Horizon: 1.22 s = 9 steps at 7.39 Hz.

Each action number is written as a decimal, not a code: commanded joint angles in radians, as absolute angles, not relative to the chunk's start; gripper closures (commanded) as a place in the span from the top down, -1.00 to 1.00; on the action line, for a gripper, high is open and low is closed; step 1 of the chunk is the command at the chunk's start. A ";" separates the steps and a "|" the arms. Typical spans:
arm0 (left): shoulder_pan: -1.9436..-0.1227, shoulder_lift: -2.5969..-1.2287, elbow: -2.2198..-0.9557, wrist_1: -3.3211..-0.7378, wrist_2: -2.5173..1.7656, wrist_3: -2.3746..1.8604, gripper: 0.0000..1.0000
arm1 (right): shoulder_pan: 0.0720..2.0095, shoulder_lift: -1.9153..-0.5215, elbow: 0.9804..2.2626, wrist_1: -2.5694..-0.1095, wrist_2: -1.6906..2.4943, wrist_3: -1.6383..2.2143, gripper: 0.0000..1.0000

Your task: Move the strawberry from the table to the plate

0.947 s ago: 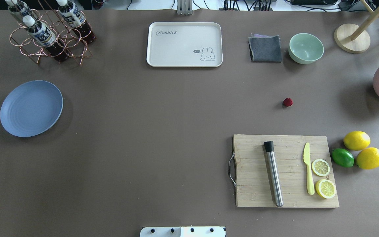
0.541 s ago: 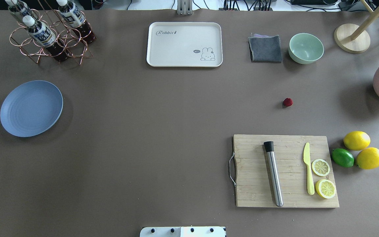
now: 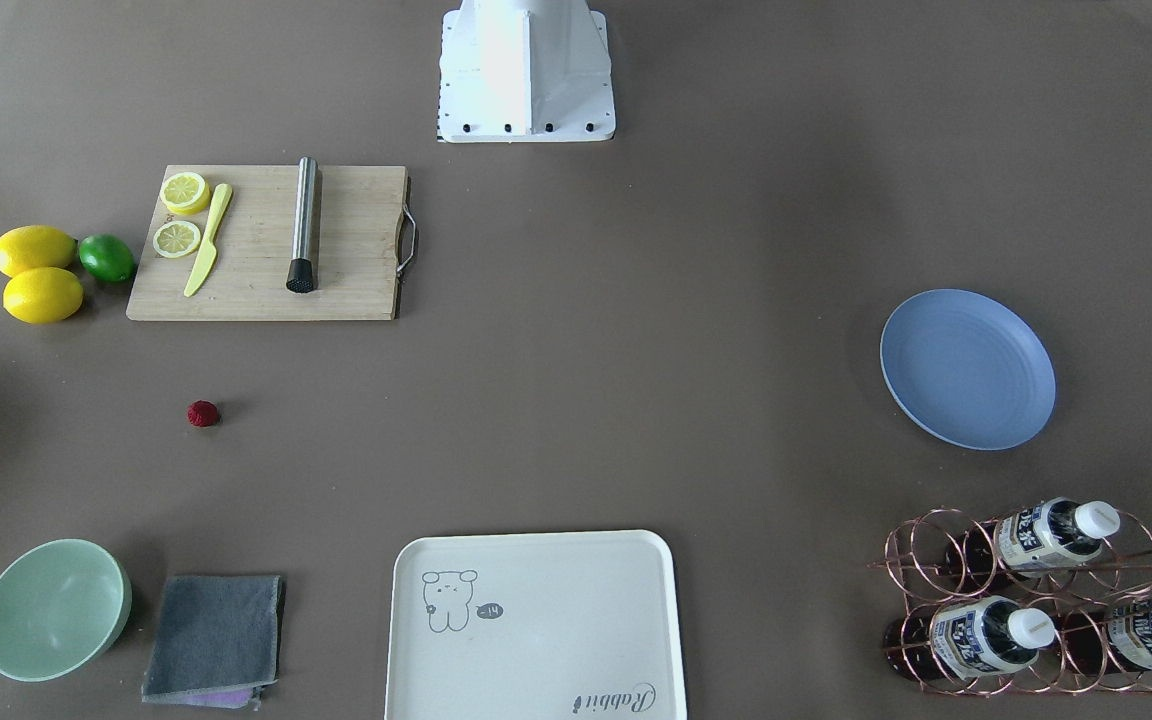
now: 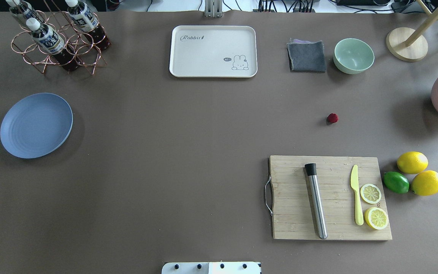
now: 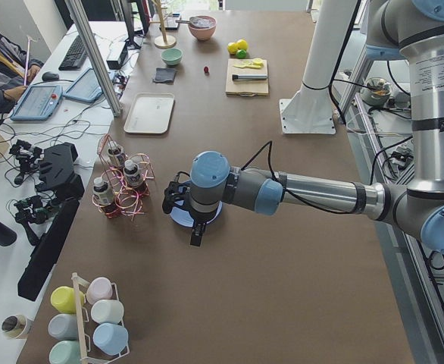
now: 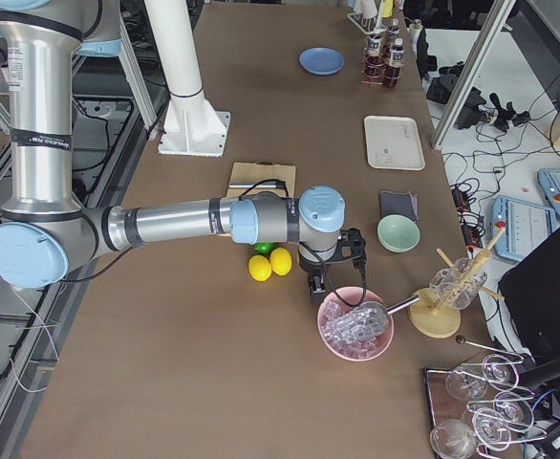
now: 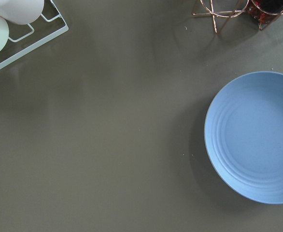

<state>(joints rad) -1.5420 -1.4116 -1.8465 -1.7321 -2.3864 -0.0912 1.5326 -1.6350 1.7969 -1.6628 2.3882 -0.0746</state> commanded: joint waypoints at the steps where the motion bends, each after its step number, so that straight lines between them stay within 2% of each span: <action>1: -1.534 -1.413 -1.845 -1.732 -2.385 -0.092 0.94 | 1.520 -1.635 1.793 -1.663 2.393 -0.075 1.00; 3: -1.496 -1.416 -1.839 -1.735 -2.384 -0.098 0.94 | 1.514 -1.634 1.792 -1.663 2.399 -0.074 1.00; 5: -1.348 -1.430 -1.794 -1.861 -2.375 -0.309 0.94 | 1.511 -1.634 1.793 -1.661 2.399 -0.074 1.00; 8: -1.215 -1.605 -1.461 -2.190 -2.329 -0.498 0.94 | 1.508 -1.635 1.792 -1.663 2.399 -0.072 1.00; 9: -1.201 -1.638 -1.419 -2.195 -2.329 -0.500 0.93 | 1.508 -1.638 1.795 -1.661 2.399 -0.074 1.00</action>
